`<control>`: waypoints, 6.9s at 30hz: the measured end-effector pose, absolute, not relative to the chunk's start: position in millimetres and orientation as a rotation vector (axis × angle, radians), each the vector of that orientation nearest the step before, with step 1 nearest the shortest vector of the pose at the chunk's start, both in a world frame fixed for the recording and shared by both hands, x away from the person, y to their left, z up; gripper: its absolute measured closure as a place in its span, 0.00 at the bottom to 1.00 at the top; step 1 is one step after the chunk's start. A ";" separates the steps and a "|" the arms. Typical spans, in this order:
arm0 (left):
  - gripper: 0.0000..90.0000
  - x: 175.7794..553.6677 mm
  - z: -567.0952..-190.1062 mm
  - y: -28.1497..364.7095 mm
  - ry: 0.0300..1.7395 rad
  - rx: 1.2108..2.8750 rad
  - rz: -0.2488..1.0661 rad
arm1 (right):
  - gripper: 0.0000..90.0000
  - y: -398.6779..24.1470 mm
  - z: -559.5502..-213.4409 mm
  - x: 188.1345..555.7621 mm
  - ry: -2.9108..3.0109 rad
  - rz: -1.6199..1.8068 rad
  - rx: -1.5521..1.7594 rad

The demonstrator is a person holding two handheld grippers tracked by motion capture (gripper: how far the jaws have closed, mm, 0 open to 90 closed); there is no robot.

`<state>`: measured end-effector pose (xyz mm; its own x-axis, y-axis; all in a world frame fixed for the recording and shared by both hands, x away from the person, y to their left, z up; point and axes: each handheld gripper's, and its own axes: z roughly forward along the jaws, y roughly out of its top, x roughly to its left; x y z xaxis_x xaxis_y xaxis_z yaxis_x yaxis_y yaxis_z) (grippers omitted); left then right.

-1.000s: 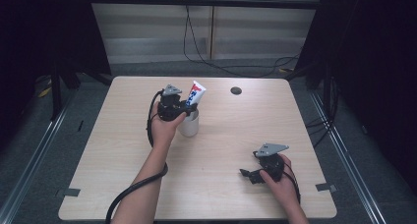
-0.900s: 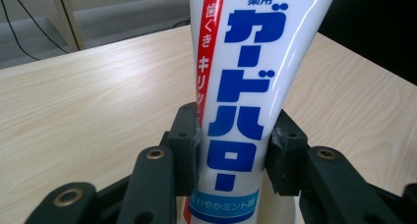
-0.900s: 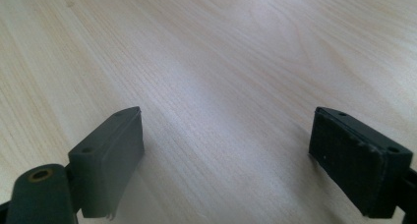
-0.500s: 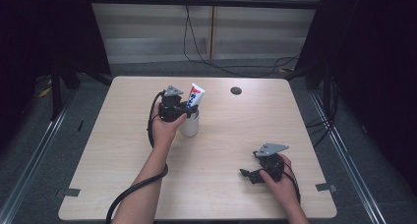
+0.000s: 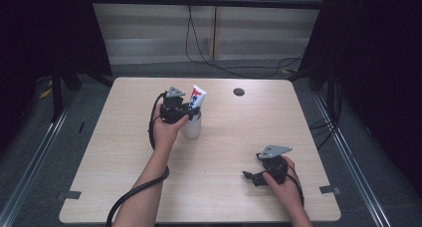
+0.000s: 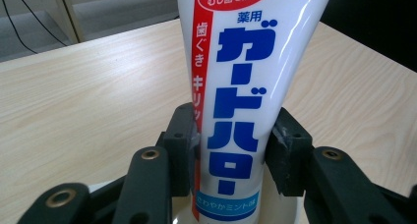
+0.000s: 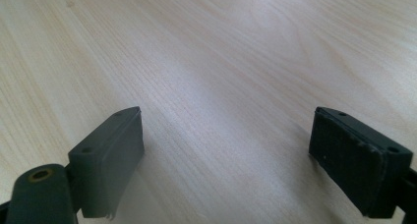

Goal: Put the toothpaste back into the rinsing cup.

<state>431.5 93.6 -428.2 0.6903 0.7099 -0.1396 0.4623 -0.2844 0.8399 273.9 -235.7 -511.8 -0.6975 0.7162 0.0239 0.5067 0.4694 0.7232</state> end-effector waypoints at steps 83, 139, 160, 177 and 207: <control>0.13 414.6 -402.9 111.8 0.825 1.962 0.370 | 0.14 -235.6 -511.6 273.8 2.438 1.054 1.044; 0.17 379.5 -439.7 165.7 0.886 2.004 0.335 | 0.14 -235.8 -511.6 273.9 2.439 1.054 1.042; 0.17 365.8 -469.2 187.1 0.937 2.001 0.316 | 0.14 -235.7 -511.6 273.8 2.438 1.053 1.043; 0.17 351.7 -490.4 197.1 0.946 2.039 0.326 | 0.14 -235.7 -511.8 273.9 2.438 1.057 1.042; 0.17 339.6 -507.2 203.1 0.936 2.131 0.368 | 0.14 -235.7 -511.7 273.9 2.438 1.057 1.043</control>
